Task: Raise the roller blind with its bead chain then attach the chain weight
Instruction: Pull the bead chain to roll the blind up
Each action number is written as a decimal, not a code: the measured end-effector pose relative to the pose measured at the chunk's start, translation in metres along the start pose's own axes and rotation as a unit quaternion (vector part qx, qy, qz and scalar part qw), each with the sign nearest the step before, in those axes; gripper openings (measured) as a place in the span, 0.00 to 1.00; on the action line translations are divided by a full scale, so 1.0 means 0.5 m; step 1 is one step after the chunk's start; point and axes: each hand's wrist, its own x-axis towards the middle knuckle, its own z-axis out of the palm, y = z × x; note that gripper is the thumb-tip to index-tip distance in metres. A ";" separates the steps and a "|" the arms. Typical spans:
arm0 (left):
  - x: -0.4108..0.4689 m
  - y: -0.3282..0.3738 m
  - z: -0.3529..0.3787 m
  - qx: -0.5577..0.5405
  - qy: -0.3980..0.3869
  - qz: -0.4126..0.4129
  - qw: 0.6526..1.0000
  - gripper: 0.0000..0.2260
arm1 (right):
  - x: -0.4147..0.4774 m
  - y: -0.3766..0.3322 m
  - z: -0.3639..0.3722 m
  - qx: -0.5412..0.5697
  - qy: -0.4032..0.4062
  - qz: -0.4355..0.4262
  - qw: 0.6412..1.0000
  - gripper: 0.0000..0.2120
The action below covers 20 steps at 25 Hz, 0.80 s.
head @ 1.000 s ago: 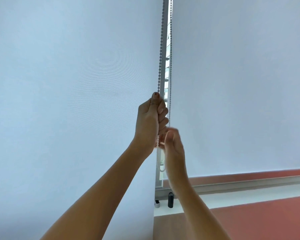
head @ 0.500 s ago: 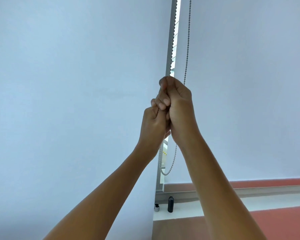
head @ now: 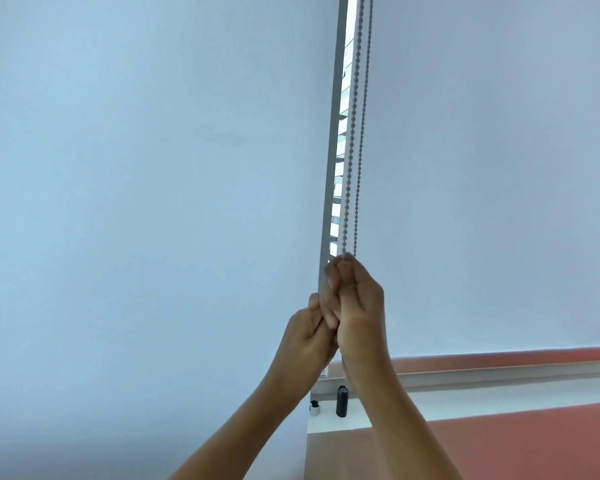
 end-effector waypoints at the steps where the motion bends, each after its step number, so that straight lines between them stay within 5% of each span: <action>1: -0.001 0.000 -0.016 0.001 -0.059 -0.013 0.998 0.13 | -0.006 0.002 -0.003 0.002 0.005 0.007 1.000 0.16; 4: 0.028 0.038 -0.090 0.138 -0.240 -0.035 0.960 0.07 | -0.016 -0.001 -0.009 -0.045 0.043 -0.007 0.998 0.16; 7: 0.085 0.086 -0.148 0.331 -0.185 -0.017 0.925 0.07 | -0.023 -0.006 -0.011 -0.084 0.064 -0.024 0.994 0.15; 10: 0.119 0.146 -0.132 0.086 -0.091 -0.018 0.992 0.13 | -0.048 0.001 0.013 -0.118 0.062 -0.026 0.991 0.16; 14: 0.132 0.208 -0.087 -0.194 -0.139 -0.025 0.971 0.17 | -0.083 0.032 0.037 -0.129 0.061 -0.011 0.990 0.14; 20: 0.113 0.213 -0.060 -0.212 -0.064 -0.066 0.973 0.17 | -0.170 0.081 0.020 -0.212 -0.006 -0.043 0.976 0.13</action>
